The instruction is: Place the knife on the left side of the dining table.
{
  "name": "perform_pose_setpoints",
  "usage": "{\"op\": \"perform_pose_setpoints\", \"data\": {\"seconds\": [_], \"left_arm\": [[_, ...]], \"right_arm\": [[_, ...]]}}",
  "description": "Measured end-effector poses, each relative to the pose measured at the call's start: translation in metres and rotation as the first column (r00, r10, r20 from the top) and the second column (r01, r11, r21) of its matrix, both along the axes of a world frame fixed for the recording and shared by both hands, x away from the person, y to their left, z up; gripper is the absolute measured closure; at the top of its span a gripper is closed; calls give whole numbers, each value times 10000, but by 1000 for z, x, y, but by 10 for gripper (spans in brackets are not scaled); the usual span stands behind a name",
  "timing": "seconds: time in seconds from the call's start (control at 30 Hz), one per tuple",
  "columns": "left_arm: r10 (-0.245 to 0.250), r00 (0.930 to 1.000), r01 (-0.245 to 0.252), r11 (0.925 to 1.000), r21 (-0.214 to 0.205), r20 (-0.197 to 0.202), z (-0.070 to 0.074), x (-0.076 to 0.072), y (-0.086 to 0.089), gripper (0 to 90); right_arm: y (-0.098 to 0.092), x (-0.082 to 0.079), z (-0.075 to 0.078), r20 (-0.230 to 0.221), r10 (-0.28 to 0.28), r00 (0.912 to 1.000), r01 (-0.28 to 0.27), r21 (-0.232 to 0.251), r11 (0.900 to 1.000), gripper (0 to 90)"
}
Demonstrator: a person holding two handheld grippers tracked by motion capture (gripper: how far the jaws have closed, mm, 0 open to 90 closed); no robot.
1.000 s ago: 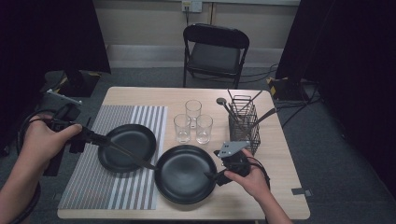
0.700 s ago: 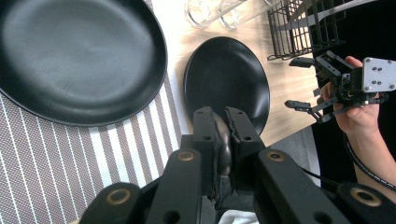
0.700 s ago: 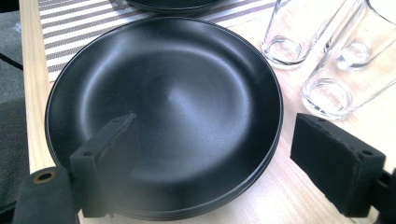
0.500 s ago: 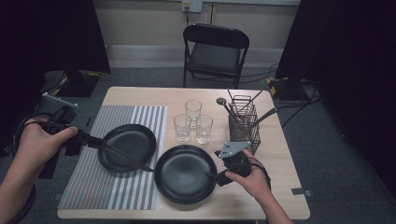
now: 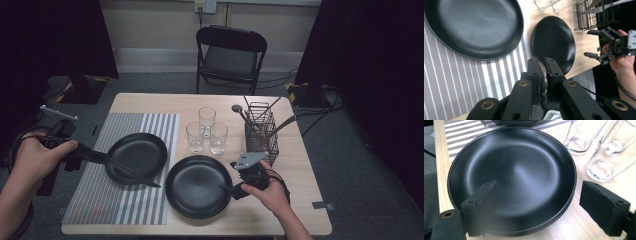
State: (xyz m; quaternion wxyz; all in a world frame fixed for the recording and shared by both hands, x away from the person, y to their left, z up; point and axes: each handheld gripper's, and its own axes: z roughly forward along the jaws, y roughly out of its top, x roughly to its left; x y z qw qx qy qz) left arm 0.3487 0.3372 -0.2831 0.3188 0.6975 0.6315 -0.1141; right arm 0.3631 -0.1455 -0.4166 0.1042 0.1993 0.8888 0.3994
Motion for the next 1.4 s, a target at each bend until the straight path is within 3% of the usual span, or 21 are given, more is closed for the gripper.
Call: {"op": "perform_pose_setpoints", "data": {"seconds": [0.2,0.27,0.37,0.7,0.73,0.77,1.4], "left_arm": [[275,9993,-281,9994,-214,-271,-5,-4,3,836],[57,9998,-57,10000,-6,-205,-6,-4,6,836],[302,9989,-308,9994,-172,-352,-8,-5,6,836],[266,9990,-269,9996,-90,-369,-14,-9,9,836],[101,9995,-98,9999,126,-285,-14,-8,10,836],[285,9986,-289,9995,-90,-438,-16,-9,9,836],[415,9965,-435,9987,-266,-724,-38,-19,21,836]], "right_arm": [[-2,0,0,-54,-15,10000,15,33,10000,147],[-2,0,0,-35,-26,10000,26,23,10000,147],[-1,0,0,-65,-86,9999,86,42,10000,147],[-2,-1,0,-47,-71,10000,72,54,10000,147],[-2,-1,0,-33,-69,10000,69,43,10000,147],[-2,-1,0,-64,-83,9999,83,50,10000,147],[-2,-3,-1,-118,-122,9999,122,18,9999,147]]}}
